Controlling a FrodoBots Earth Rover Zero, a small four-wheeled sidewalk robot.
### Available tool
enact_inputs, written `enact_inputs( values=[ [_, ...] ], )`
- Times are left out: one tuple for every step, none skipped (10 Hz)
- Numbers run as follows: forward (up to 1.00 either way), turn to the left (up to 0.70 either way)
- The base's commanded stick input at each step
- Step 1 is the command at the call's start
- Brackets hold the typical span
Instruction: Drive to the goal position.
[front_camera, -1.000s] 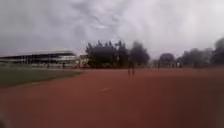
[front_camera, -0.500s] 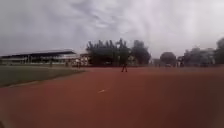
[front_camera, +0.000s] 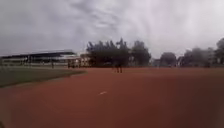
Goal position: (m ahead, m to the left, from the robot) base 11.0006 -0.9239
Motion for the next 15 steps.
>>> enact_inputs(
  values=[
    [0.5,0.0],
    [0.5,0.0],
    [0.5,0.0],
    [0.5,-0.1],
    [0.5,-0.21],
    [0.5,-0.47],
    [0.5,-0.4],
    [0.5,-0.3],
    [0.5,-0.17],
    [0.5,-0.03],
    [0.5,0.0],
    [0.5,0.0],
    [0.5,0.0],
    [0.5,0.0],
    [0.5,0.0]
  ],
)
